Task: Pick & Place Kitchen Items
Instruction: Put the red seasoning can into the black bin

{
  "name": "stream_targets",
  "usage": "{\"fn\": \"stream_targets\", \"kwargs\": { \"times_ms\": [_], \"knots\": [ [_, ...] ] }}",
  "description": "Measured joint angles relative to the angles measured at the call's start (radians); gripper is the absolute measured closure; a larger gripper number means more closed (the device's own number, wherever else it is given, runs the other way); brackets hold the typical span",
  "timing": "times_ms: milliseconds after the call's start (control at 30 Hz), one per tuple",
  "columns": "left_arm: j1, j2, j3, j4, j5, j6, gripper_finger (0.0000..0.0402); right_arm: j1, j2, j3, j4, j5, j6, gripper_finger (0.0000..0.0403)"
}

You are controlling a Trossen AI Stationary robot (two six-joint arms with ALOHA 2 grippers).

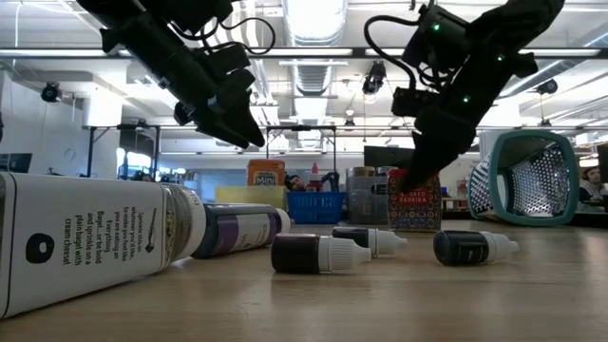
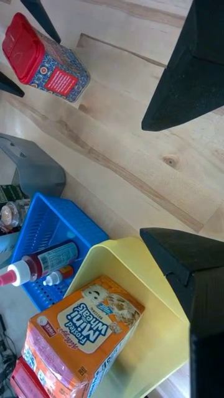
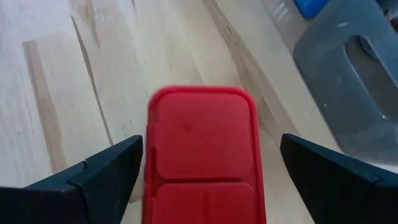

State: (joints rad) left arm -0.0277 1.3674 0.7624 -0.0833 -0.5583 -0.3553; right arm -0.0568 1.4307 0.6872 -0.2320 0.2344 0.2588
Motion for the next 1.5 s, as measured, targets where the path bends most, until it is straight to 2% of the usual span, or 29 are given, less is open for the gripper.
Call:
{"fn": "stream_targets", "kwargs": {
  "times_ms": [467,600,700,933,1233,1500],
  "knots": [
    [0.0,0.0,0.0,0.0,0.0,0.0,0.0128,-0.003,-0.002,0.006,-0.011,-0.011,0.003,0.0164],
    [0.0,0.0,0.0,0.0,0.0,0.0,0.0128,-0.003,-0.002,0.006,-0.011,-0.011,0.003,0.0188],
    [0.0,0.0,0.0,0.0,0.0,0.0,0.0128,-0.003,-0.002,0.006,-0.011,-0.011,0.002,0.0189],
    [0.0,0.0,0.0,0.0,0.0,0.0,0.0128,-0.003,-0.002,0.006,-0.011,-0.011,0.003,0.0162],
    [0.0,0.0,0.0,0.0,0.0,0.0,0.0128,-0.003,-0.002,0.006,-0.012,-0.01,-0.001,0.0192],
    [0.0,0.0,0.0,0.0,0.0,0.0,0.0128,-0.003,-0.002,0.006,-0.015,-0.01,-0.002,0.0165]
  ]
}}
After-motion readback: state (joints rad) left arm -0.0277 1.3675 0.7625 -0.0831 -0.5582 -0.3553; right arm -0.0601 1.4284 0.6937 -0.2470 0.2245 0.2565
